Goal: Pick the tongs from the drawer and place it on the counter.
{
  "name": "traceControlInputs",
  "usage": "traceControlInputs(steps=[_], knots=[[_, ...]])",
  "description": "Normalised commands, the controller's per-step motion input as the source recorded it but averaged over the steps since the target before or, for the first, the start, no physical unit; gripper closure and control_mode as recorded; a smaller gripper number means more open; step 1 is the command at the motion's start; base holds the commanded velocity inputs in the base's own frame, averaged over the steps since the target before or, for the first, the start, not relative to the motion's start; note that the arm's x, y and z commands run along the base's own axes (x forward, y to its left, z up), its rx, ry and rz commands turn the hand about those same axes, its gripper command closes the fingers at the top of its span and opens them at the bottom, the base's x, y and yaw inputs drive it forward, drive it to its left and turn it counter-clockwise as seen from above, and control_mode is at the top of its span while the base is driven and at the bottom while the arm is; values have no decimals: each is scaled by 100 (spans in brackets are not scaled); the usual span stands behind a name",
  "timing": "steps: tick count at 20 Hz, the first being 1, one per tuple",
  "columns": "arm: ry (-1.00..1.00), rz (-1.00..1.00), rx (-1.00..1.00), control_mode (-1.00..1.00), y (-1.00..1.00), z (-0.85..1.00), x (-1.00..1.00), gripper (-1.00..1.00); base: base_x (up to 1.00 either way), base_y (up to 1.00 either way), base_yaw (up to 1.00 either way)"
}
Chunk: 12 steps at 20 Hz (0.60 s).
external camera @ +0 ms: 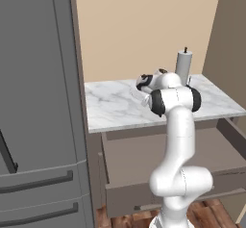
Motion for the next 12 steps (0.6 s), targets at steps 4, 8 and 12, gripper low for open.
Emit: traceControlInputs(steps=[4, 8, 12], knots=[[-7, 0, 7, -100, -20, 4, -9, -100, 0, 0, 0], [-19, 0, 14, -100, -24, 12, -51, -100, 0, 0, 0], [-31, 0, 23, -100, -14, 50, -88, -100, 0, 0, 0]])
